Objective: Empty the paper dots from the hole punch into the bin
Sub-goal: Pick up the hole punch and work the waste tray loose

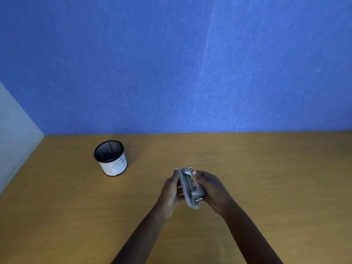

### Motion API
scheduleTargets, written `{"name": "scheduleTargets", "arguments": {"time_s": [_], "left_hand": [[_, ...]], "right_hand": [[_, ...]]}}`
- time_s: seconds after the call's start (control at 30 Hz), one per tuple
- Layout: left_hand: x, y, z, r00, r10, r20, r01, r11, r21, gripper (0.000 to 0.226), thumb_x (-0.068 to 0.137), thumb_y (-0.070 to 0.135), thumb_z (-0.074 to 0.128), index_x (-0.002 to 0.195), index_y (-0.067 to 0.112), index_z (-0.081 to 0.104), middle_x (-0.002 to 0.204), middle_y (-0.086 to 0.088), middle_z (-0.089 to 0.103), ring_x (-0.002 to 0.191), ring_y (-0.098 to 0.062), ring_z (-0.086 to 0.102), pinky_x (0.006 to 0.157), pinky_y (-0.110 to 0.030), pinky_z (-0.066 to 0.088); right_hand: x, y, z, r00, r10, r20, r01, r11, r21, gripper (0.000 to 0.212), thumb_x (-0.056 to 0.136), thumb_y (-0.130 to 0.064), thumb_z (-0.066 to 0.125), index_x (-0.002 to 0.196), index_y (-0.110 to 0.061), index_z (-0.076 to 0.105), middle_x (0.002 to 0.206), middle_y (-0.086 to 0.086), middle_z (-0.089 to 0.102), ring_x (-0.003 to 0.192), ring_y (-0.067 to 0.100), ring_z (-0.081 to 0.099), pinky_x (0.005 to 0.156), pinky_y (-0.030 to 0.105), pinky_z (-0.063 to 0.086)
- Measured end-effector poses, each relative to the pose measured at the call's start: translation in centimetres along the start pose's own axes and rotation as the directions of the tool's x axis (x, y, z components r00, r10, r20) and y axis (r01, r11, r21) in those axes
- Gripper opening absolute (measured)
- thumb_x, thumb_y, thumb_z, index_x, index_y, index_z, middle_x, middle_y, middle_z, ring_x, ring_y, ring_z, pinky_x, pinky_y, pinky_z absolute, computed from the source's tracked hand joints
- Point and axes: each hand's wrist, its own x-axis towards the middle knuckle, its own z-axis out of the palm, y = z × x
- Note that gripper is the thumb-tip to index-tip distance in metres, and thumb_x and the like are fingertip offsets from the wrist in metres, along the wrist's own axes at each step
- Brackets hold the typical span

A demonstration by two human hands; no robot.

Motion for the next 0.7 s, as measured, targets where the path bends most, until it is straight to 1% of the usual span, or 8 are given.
{"name": "scheduleTargets", "arguments": {"time_s": [0.07, 0.17, 0.27, 0.37, 0.47, 0.53, 0.6, 0.7], "left_hand": [[0.0, -0.1, 0.1, 1.000, -0.001, -0.019, 0.001, 1.000, -0.002, 0.040, 0.099, 0.036, 0.033, 0.095, 0.013, 0.064, 0.083, -0.005, 0.068, 0.071, -0.017, 0.067, 0.062, -0.029, 0.054], [0.2, -0.2, 0.0, 0.998, -0.024, -0.062, 0.020, 0.998, -0.059, 0.040, 0.099, 0.033, 0.031, 0.099, 0.006, 0.061, 0.072, -0.005, 0.068, 0.057, -0.015, 0.064, 0.050, -0.021, 0.051], [0.3, -0.3, -0.3, 0.994, -0.096, -0.054, 0.082, 0.973, -0.214, 0.047, 0.099, 0.036, 0.027, 0.089, 0.003, 0.059, 0.053, -0.005, 0.071, 0.043, -0.016, 0.066, 0.040, -0.020, 0.052], [0.3, -0.5, -0.6, 0.992, -0.128, -0.012, 0.116, 0.929, -0.352, 0.050, 0.099, 0.041, 0.025, 0.087, 0.007, 0.059, 0.052, -0.007, 0.071, 0.043, -0.019, 0.067, 0.041, -0.024, 0.055], [0.6, -0.5, -0.9, 0.996, -0.086, -0.007, 0.078, 0.932, -0.354, 0.052, 0.098, 0.044, 0.024, 0.090, 0.010, 0.062, 0.054, -0.001, 0.071, 0.046, -0.013, 0.066, 0.044, -0.019, 0.053], [0.9, -0.4, -1.0, 0.998, -0.062, -0.001, 0.058, 0.937, -0.343, 0.053, 0.098, 0.044, 0.024, 0.090, 0.010, 0.064, 0.056, 0.000, 0.072, 0.047, -0.010, 0.067, 0.044, -0.017, 0.052], [1.1, -0.5, -1.1, 0.999, -0.040, 0.000, 0.038, 0.947, -0.320, 0.053, 0.097, 0.045, 0.025, 0.089, 0.011, 0.065, 0.057, 0.000, 0.072, 0.048, -0.011, 0.067, 0.045, -0.017, 0.053], [1.1, -0.7, -1.3, 1.000, -0.012, -0.028, 0.006, 0.974, -0.225, 0.052, 0.095, 0.048, 0.029, 0.088, 0.014, 0.067, 0.058, 0.000, 0.072, 0.050, -0.011, 0.067, 0.047, -0.020, 0.054]], "right_hand": [[-0.2, -0.2, 0.5, 0.998, -0.034, -0.053, 0.029, 0.995, -0.091, 0.021, 0.094, -0.017, 0.053, 0.108, -0.005, 0.063, 0.085, 0.006, 0.064, 0.070, 0.015, 0.062, 0.059, 0.027, 0.051], [-0.6, -0.7, 1.0, 0.993, -0.074, -0.095, 0.061, 0.989, -0.134, 0.021, 0.095, -0.015, 0.050, 0.104, -0.004, 0.066, 0.084, 0.005, 0.064, 0.071, 0.014, 0.060, 0.059, 0.025, 0.050], [-0.3, -1.2, 0.8, 0.976, -0.151, -0.156, 0.124, 0.977, -0.172, 0.027, 0.097, -0.012, 0.045, 0.107, 0.002, 0.066, 0.078, 0.001, 0.063, 0.066, 0.010, 0.059, 0.056, 0.018, 0.048], [-0.1, -1.4, 0.7, 0.967, -0.155, -0.203, 0.110, 0.970, -0.217, 0.026, 0.096, -0.011, 0.048, 0.110, 0.004, 0.064, 0.082, 0.005, 0.060, 0.068, 0.013, 0.055, 0.059, 0.021, 0.045], [-0.2, -1.2, 1.2, 0.988, -0.080, -0.131, 0.059, 0.985, -0.159, 0.028, 0.097, -0.015, 0.047, 0.106, 0.004, 0.065, 0.091, 0.011, 0.064, 0.078, 0.020, 0.061, 0.063, 0.024, 0.050], [-0.3, -1.1, 1.6, 0.994, -0.066, -0.091, 0.054, 0.990, -0.128, 0.032, 0.097, -0.018, 0.048, 0.105, 0.006, 0.067, 0.088, 0.011, 0.067, 0.072, 0.017, 0.064, 0.061, 0.021, 0.054], [-0.2, -1.1, 1.9, 0.991, -0.084, -0.101, 0.071, 0.990, -0.125, 0.034, 0.096, -0.019, 0.049, 0.105, 0.010, 0.066, 0.086, 0.012, 0.067, 0.068, 0.016, 0.063, 0.059, 0.020, 0.054], [0.0, -1.3, 2.3, 0.985, -0.115, -0.130, 0.095, 0.984, -0.153, 0.036, 0.096, -0.019, 0.051, 0.103, 0.013, 0.065, 0.087, 0.017, 0.064, 0.068, 0.017, 0.061, 0.059, 0.021, 0.053]]}}
